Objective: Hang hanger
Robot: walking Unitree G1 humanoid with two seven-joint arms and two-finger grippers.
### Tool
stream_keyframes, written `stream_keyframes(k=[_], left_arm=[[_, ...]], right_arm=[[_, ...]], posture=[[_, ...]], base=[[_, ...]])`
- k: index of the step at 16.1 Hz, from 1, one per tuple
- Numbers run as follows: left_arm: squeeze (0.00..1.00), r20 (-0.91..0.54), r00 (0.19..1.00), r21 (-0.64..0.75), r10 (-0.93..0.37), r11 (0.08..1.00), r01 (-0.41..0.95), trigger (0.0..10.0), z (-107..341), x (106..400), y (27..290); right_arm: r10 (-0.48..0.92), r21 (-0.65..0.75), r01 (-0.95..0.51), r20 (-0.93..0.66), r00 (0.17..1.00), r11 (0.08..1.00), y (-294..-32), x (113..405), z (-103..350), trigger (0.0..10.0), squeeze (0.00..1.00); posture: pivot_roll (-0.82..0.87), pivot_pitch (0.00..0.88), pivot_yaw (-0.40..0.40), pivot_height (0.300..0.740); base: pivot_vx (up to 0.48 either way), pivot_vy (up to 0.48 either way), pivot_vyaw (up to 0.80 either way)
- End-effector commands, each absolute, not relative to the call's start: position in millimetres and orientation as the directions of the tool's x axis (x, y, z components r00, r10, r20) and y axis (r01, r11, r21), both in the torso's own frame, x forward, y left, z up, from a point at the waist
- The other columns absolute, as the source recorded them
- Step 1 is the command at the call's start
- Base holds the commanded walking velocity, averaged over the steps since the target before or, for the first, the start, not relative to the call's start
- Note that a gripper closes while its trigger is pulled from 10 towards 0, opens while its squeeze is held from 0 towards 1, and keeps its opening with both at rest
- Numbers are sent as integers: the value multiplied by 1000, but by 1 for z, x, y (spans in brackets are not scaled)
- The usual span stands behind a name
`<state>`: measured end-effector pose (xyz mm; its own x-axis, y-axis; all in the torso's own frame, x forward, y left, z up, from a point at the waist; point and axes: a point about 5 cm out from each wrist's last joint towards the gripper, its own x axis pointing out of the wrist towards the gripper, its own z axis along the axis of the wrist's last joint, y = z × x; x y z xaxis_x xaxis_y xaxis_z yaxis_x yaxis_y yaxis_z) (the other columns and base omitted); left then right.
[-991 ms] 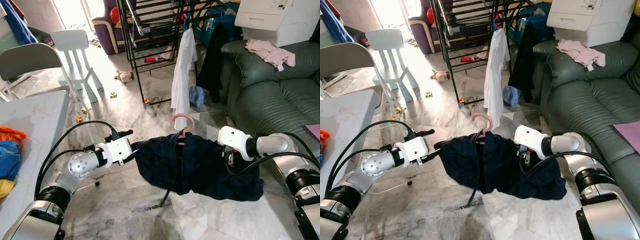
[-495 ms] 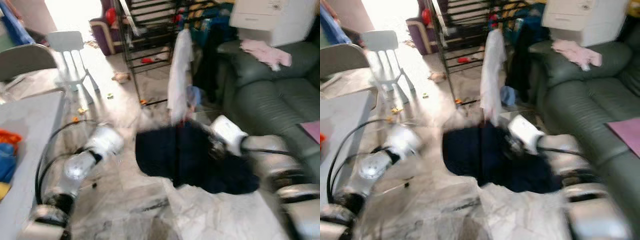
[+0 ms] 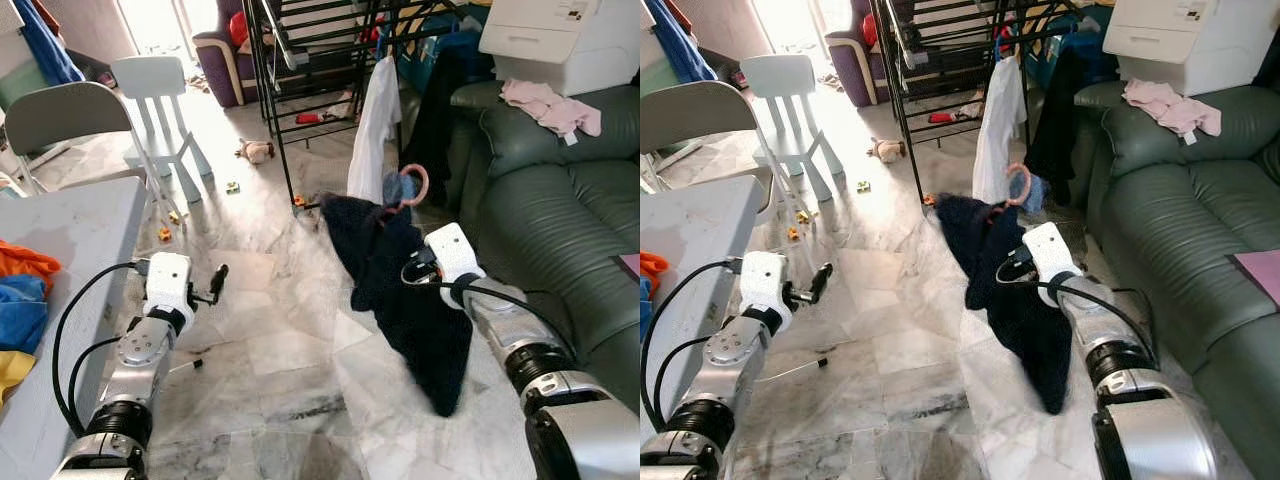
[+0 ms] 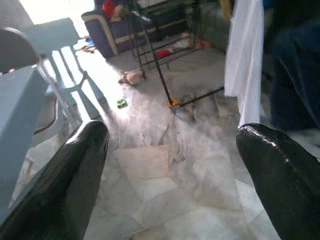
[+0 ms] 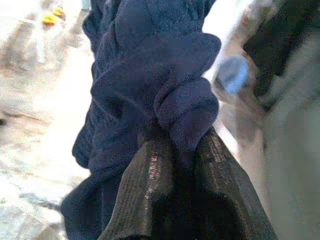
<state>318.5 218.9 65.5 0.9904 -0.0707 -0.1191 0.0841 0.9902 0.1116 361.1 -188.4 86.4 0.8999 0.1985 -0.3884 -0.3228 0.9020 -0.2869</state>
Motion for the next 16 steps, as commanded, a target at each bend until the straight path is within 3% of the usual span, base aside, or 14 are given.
stream_keyframes(k=[1, 8, 16], left_arm=[[0, -106, 994, 87, -21, 996, 30, 10000, 67, 316, 226], [0, -96, 995, 14, -15, 1000, 17, 10000, 64, 304, 217], [0, -97, 995, -4, -9, 1000, 9, 10000, 67, 305, 215]], right_arm=[[170, -281, -266, -323, 931, 922, -182, 368, 99, 10000, 0], [7, -268, -85, -282, 959, 960, -185, 363, 95, 10000, 0], [-14, -267, -69, -297, 955, 961, -187, 362, 94, 10000, 0]], posture=[[-90, 0, 72, 740], [-86, 0, 65, 740], [-91, 0, 66, 740]], base=[[0, 0, 0], [0, 0, 0], [228, 0, 539]])
